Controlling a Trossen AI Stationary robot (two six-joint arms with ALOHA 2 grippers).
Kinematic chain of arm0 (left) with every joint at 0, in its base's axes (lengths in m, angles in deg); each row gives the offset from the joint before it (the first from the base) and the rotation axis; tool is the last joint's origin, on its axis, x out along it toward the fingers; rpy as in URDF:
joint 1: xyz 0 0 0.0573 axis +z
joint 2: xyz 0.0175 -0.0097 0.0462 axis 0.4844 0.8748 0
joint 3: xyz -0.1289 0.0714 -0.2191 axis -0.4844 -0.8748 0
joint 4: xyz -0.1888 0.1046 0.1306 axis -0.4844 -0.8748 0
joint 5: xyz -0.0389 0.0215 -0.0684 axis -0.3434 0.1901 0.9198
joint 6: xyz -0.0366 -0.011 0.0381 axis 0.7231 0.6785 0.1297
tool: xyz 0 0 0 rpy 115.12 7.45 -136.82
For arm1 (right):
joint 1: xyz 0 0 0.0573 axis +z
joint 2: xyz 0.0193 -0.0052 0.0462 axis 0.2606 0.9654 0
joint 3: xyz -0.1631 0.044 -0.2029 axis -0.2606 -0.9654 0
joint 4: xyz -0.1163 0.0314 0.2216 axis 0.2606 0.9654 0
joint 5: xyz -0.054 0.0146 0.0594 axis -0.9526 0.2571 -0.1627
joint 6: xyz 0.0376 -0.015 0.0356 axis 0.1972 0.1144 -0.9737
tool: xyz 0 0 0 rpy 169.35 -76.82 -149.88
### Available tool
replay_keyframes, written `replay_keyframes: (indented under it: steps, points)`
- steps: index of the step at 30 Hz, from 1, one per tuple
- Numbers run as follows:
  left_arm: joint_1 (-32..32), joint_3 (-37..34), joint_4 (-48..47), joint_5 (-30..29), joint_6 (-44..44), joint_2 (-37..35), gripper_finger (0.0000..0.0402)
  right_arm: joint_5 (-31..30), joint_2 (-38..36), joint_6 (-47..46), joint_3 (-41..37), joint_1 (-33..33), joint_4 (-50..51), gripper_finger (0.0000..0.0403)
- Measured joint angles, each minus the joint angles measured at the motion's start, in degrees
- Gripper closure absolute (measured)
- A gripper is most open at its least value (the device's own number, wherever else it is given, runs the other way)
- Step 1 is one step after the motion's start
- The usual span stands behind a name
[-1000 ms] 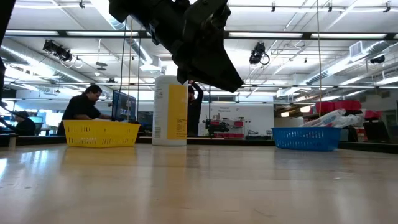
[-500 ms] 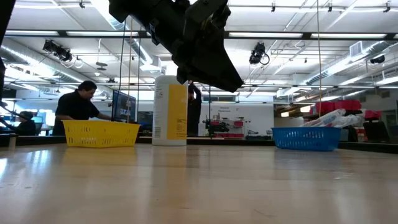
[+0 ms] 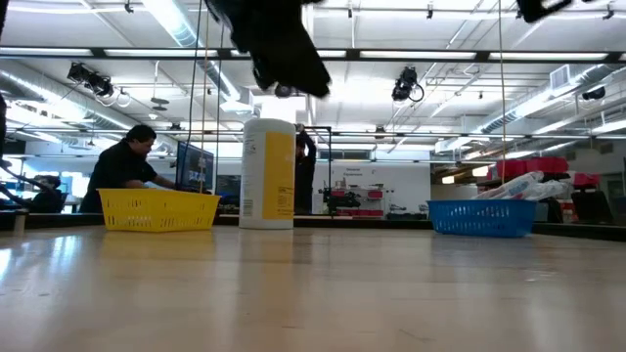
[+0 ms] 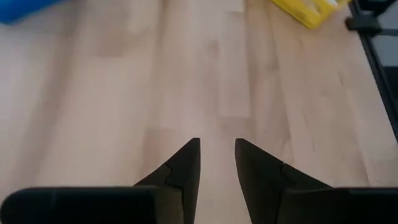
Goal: Pick & Place Travel size toiletries
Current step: Return to Home Position
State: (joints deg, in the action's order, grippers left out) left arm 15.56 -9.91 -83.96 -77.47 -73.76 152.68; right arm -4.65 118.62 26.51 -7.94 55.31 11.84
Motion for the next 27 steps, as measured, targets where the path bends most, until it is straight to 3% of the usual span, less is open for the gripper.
replay_keyframes:
  steps: [3, 7, 12, 16, 27]
  points:
    - [0.0, 1.4, -8.2, -4.1, 0.8, -5.5, 0.0292, -1.6, -4.5, 5.5, 0.0, -2.0, -0.1, 0.0337]
    - [-0.5, 0.7, -15.4, -10.9, -4.4, -14.3, 0.0292, -3.0, -12.1, 12.0, 0.0, -4.3, 0.6, 0.0344]
    - [-0.8, -4.0, -16.9, -14.5, -9.2, -27.4, 0.0292, -0.4, -22.9, 13.6, 0.0, -6.7, 4.5, 0.0344]
    - [-0.6, -11.2, -14.8, -15.7, -10.5, -38.1, 0.0292, 1.0, -30.5, 15.4, -2.1, -7.8, 5.7, 0.0344]
    - [-0.4, -39.3, 4.8, -15.0, -11.0, -66.8, 0.0292, 2.6, -47.4, 19.8, -17.4, -10.5, 0.2, 0.0344]
